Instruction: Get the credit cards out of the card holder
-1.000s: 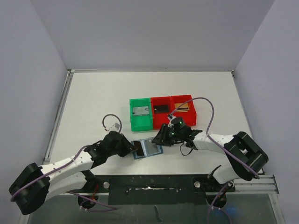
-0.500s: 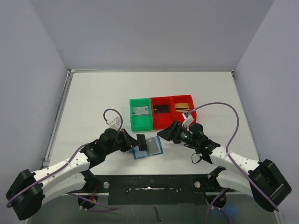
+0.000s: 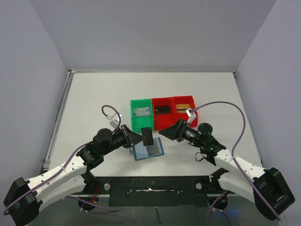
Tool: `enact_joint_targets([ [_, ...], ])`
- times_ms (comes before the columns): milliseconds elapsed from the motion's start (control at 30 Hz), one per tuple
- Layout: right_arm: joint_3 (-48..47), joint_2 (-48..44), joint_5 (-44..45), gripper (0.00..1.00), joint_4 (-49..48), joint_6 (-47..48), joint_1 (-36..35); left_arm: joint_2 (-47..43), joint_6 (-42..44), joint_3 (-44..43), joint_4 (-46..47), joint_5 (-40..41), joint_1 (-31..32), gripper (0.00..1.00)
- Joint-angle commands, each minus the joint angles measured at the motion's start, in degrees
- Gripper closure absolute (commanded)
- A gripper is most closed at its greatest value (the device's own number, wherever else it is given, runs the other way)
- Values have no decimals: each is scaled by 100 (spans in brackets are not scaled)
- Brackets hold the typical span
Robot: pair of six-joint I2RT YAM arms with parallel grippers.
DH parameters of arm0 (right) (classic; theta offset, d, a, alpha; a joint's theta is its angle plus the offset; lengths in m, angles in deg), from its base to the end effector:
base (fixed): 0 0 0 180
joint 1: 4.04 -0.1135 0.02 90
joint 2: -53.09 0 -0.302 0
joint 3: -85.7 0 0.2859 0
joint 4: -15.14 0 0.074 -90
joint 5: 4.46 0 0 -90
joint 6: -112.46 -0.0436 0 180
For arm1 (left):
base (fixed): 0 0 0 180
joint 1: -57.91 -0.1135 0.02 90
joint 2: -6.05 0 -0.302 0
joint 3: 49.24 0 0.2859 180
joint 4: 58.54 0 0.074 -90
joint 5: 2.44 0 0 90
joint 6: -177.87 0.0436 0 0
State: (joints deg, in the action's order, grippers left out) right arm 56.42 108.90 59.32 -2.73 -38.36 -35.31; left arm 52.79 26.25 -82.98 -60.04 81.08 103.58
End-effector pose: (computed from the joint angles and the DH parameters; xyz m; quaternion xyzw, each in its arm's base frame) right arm 0.1763 0.1296 0.2186 0.0455 0.7520 0.5763 0.3167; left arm 0.1399 -0.1502 0.2397 -0.0753 0.7866 -0.5188 0.3263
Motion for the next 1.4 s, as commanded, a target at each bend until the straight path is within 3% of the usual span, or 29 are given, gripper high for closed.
enact_joint_targets([
  [0,-488,170,-570,37,-497,87,-90,-143,59,-310,626,-213,-5,100],
  [333,-970,996,-877,49,-917,61,-596,96,28,-442,1014,-672,3,100],
  [867,-685,1264,-1649,74,-2398,-558,-403,53,41,-480,995,-713,1,100],
  [1367,-643,1442,-2346,83,-3205,-877,-242,20,121,-643,949,-672,3,100],
])
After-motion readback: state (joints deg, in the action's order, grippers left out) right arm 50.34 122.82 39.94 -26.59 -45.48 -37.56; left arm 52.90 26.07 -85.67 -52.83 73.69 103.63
